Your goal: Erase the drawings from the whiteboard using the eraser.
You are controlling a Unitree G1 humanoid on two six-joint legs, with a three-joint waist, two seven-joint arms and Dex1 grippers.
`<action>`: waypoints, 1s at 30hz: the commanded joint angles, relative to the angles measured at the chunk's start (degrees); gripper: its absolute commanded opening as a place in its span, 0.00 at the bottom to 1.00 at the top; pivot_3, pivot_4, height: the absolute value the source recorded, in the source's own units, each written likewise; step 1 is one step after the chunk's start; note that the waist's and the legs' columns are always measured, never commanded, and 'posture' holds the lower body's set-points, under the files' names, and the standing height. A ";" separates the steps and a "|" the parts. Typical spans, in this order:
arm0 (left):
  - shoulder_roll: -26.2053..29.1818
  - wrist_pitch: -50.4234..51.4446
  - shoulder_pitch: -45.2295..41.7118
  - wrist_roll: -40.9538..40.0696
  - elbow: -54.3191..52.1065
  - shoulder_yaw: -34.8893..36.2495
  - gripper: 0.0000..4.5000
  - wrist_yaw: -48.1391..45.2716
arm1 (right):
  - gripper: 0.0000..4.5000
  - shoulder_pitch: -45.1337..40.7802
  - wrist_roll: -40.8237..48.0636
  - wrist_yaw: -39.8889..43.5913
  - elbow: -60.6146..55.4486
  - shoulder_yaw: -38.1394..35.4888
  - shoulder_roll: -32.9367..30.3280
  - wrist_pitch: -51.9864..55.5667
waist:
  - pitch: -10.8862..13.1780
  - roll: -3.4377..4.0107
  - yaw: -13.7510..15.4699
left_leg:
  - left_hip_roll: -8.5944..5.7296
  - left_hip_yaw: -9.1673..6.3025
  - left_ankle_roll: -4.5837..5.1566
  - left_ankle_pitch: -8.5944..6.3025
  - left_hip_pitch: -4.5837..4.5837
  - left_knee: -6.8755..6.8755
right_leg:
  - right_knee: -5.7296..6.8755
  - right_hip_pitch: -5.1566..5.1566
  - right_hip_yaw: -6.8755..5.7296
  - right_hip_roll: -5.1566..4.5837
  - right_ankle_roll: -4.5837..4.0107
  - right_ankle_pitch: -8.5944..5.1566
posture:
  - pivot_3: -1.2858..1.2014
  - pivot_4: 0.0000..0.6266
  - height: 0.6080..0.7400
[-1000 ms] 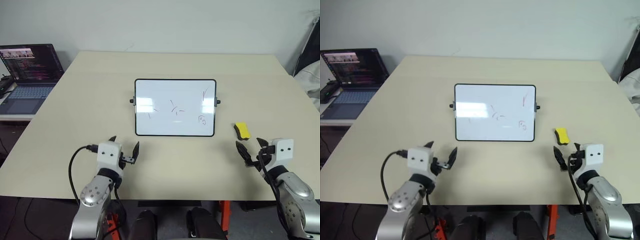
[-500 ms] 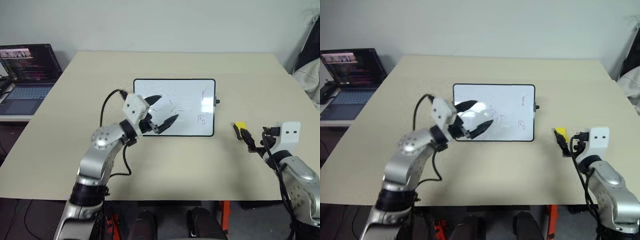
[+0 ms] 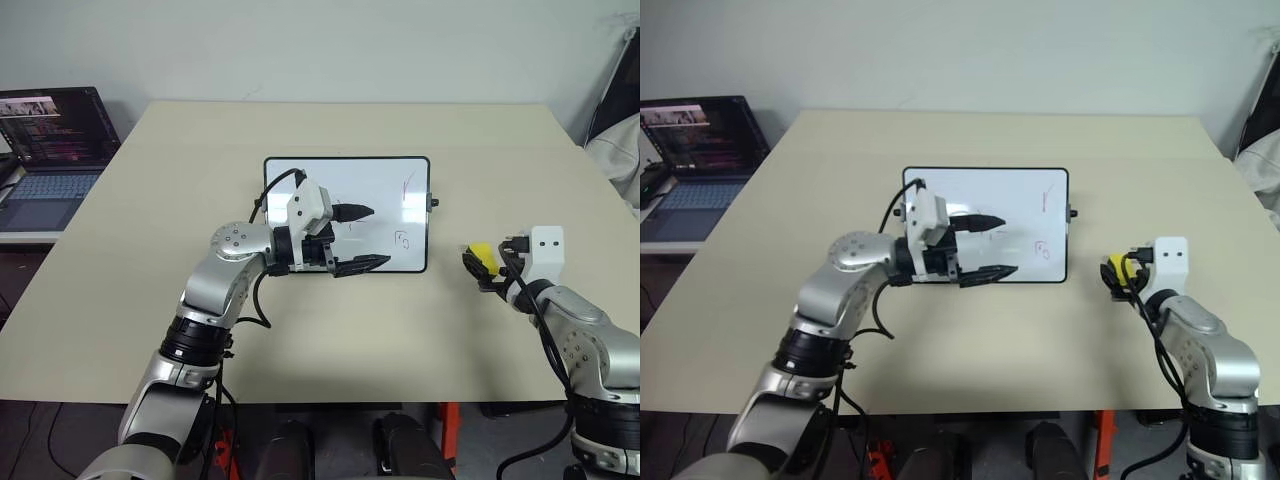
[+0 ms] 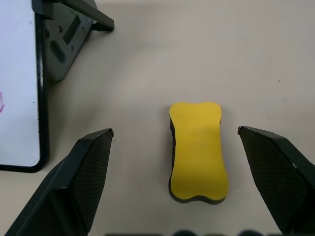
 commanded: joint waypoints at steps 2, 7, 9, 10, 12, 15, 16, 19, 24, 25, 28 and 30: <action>0.69 -1.77 -1.06 0.78 -0.63 0.29 1.00 -0.42 | 0.99 -3.35 -2.44 1.40 4.97 0.67 -0.07 -4.17 | 0.00 0.00 0.04 | 0.01 0.01 0.00 0.00 -0.01 0.00 | 0.00 -0.01 0.00 0.00 0.00 0.00 | 0.52 0.24 1.00; 0.75 -2.65 -0.82 1.83 -0.34 1.14 1.00 1.05 | 0.99 -5.11 -4.40 1.82 9.30 0.93 0.06 -7.11 | 0.00 0.00 0.05 | 0.00 0.00 0.01 -0.01 -0.02 0.00 | 0.03 -0.02 0.00 -0.01 -0.03 0.02 | 0.52 0.24 1.00; 1.29 -2.78 -0.20 2.15 -0.83 1.00 1.00 0.97 | 0.95 -5.62 -4.95 2.09 10.54 0.89 -0.10 -7.44 | 0.00 0.00 0.02 | 0.00 0.01 0.01 -0.01 -0.02 0.00 | 0.03 -0.03 0.02 -0.01 -0.03 0.02 | 0.52 0.24 1.00; 1.48 -2.83 0.10 2.26 -1.05 0.99 1.00 1.01 | 0.91 -5.81 -5.16 2.20 10.94 0.79 -0.10 -7.66 | 0.00 0.00 0.02 | 0.00 0.01 0.01 -0.01 -0.01 0.00 | 0.04 -0.03 0.02 -0.01 -0.03 0.02 | 0.52 0.24 1.00; 1.70 -2.70 0.59 2.26 -1.49 1.06 1.00 1.14 | 0.78 -5.95 -5.41 2.52 11.27 0.64 -0.06 -7.64 | 0.00 0.00 0.03 | 0.01 0.01 0.01 -0.01 -0.01 0.00 | 0.07 -0.04 0.01 -0.01 -0.04 0.02 | 0.52 0.24 1.00; 1.99 -2.49 1.38 2.22 -2.20 1.14 1.00 1.37 | 0.53 -5.95 -5.56 2.60 11.55 0.50 0.02 -7.19 | 0.00 0.00 0.03 | 0.00 0.02 0.01 -0.01 -0.06 0.00 | 0.12 -0.11 0.03 -0.02 -0.04 0.03 | 0.52 0.24 1.00; 2.09 -2.36 1.61 2.20 -2.41 1.15 1.00 1.45 | 0.45 -5.94 -5.65 2.62 11.67 0.56 0.02 -7.13 | 0.00 0.00 0.03 | 0.00 0.02 0.01 -0.01 -0.06 0.01 | 0.12 -0.11 0.03 -0.02 -0.04 0.03 | 0.52 0.24 1.00; 2.35 -1.78 2.54 1.95 -3.17 1.32 1.00 2.00 | 0.24 -5.71 -5.70 2.76 11.52 0.87 0.22 -6.80 | 0.00 0.00 0.03 | 0.01 0.02 0.01 -0.01 -0.06 0.01 | 0.14 -0.12 0.03 -0.02 -0.04 0.03 | 0.52 0.24 1.00; 2.56 0.42 4.02 1.04 -4.73 2.28 1.00 3.71 | 0.23 -4.70 -5.64 3.28 8.90 1.21 0.17 -6.77 | 0.00 0.00 0.02 | 0.01 0.02 0.01 -0.01 -0.05 0.04 | 0.18 -0.13 0.03 -0.02 -0.04 0.03 | 0.52 0.24 1.00; 2.85 1.09 4.37 1.16 -5.23 2.36 1.00 4.25 | 0.23 -4.25 -5.55 3.91 7.57 1.56 -0.19 -6.73 | 0.00 0.00 0.03 | 0.01 0.01 0.01 -0.01 -0.05 0.04 | 0.19 -0.13 0.04 -0.02 -0.04 0.03 | 0.52 0.24 1.00; 4.08 3.75 5.62 2.07 -7.49 2.63 1.00 6.55 | 0.23 -2.66 -4.98 7.00 0.97 3.59 -2.02 -5.99 | 0.00 0.00 0.01 | 0.01 0.02 0.01 -0.01 -0.07 0.04 | 0.22 -0.19 0.05 -0.02 -0.04 0.03 | 0.52 0.24 1.00; 5.20 5.52 6.44 2.76 -9.60 2.80 1.00 8.13 | 0.23 -2.72 -4.13 8.50 -4.28 4.90 -3.03 -4.74 | 0.00 0.00 -0.10 | 0.02 0.01 0.01 -0.01 -0.12 0.04 | 0.25 -0.25 0.07 -0.02 -0.04 0.03 | 0.52 0.24 1.00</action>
